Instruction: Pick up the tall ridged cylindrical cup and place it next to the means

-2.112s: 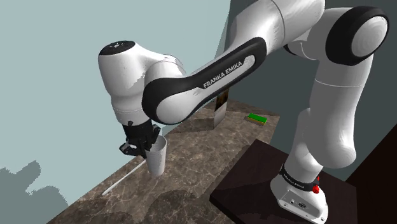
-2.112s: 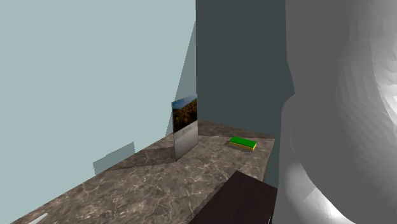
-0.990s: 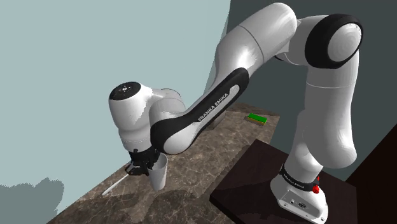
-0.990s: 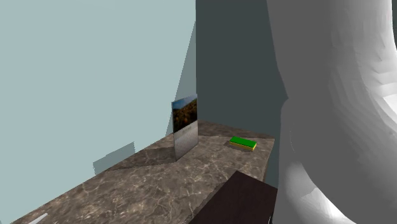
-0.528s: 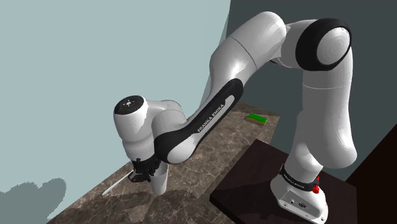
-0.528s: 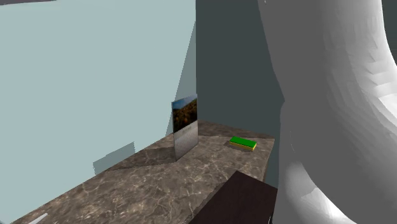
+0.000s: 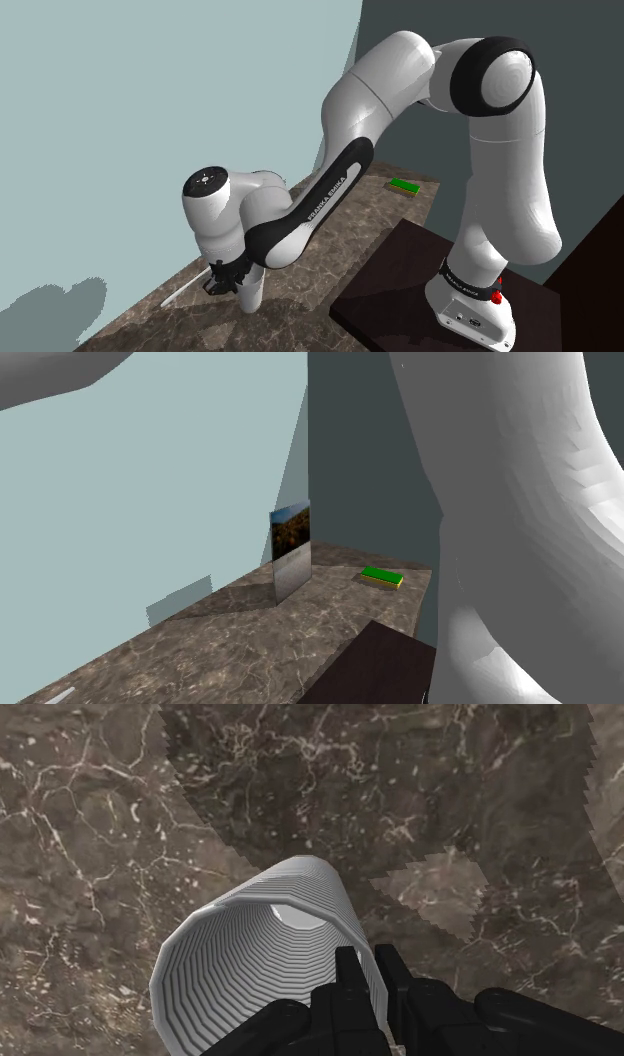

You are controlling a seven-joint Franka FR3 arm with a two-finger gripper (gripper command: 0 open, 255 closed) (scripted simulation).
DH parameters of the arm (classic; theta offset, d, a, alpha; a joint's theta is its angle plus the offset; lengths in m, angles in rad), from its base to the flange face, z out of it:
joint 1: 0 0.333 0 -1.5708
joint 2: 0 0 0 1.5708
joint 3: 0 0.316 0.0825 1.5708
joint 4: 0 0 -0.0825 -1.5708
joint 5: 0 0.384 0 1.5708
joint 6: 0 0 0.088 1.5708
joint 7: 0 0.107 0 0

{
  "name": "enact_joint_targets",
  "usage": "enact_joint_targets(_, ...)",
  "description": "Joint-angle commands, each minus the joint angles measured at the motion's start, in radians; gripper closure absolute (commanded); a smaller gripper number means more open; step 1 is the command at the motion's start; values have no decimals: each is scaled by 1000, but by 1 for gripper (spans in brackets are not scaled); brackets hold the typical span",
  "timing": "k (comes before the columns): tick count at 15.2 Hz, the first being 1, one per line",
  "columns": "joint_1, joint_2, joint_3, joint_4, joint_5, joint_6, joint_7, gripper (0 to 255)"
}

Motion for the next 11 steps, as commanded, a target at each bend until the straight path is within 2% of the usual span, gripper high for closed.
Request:
enact_joint_targets(1, 0, 1, 0, 0, -1, 1, 1, 255)
enact_joint_targets(4, 0, 1, 0, 0, -1, 1, 1, 255)
enact_joint_targets(5, 0, 1, 0, 0, -1, 1, 0, 0)
enact_joint_targets(10, 0, 1, 0, 0, -1, 1, 1, 0)
enact_joint_targets(11, -3, -22, 9, 4, 15, -24, -10, 0)
